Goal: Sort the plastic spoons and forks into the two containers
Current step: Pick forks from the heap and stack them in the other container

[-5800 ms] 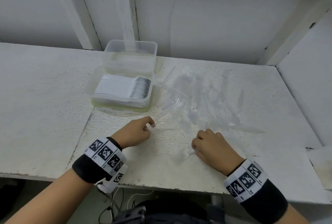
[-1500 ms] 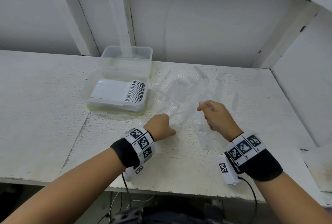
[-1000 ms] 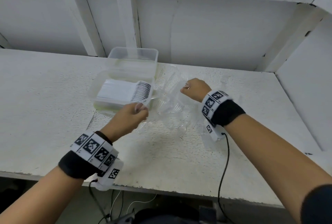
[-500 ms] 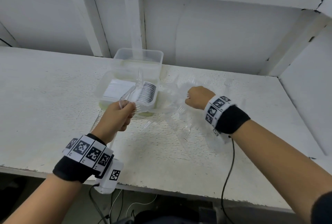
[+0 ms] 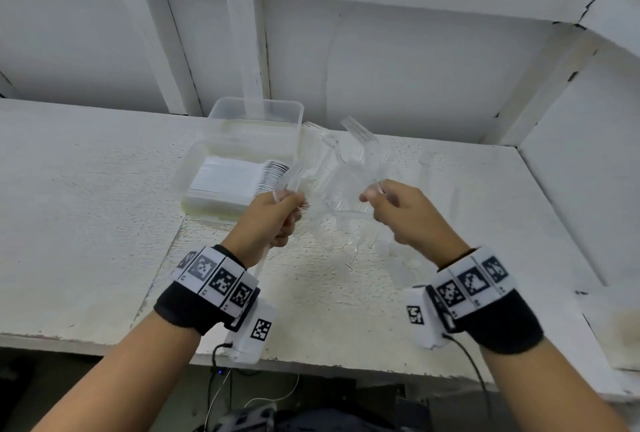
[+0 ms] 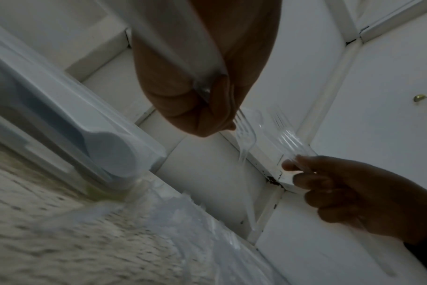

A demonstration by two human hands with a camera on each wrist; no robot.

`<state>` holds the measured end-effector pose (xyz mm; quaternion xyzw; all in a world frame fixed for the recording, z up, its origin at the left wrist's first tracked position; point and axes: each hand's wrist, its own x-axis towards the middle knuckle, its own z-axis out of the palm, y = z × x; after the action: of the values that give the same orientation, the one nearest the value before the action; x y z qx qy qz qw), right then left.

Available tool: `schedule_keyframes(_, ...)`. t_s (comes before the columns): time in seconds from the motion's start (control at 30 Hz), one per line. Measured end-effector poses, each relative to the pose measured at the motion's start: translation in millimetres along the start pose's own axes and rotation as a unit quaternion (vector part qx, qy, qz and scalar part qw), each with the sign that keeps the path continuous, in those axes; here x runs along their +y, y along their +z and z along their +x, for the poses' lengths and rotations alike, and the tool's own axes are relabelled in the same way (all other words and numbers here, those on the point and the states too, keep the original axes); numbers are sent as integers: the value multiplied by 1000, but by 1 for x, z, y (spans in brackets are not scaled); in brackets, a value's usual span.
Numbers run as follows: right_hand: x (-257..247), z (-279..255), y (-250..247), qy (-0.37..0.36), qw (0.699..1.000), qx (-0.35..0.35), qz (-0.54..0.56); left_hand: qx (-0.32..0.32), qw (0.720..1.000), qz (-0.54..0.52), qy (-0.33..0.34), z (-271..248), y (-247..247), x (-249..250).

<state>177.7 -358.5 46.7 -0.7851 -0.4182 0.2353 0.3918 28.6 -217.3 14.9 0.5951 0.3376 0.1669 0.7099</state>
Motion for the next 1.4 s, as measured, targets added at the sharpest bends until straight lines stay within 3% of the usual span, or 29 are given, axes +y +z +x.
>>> schedule_keyframes(0.1, 7, -4, 21, 13, 999, 16, 34, -24, 999, -24, -8, 0, 13, 2)
schedule_keyframes(0.4, 14, -14, 33, -26, 999, 27, -12, -72, 995, -44, -50, -3, 23, -3)
schedule_keyframes(0.6, 12, -17, 41, 24, 992, -20, 121, -80, 995, -26, -54, -4, 25, -6)
schedule_keyframes(0.83, 13, -13, 31, 102, 923, 82, 363, -75, 996, -27, -38, -4, 23, -15)
schedule_keyframes(1.13, 10, 7, 33, 135, 883, 191, 408, -141, 990, -5, -24, -6, 30, -19)
schedule_keyframes(1.3, 5, 9, 36, 137, 858, 180, 461, -136, 990, 40, -17, -6, 31, -23)
schedule_keyframes(1.4, 3, 7, 40, 136, 863, 169, 456, -104, 993, 48, -20, -4, 34, -22)
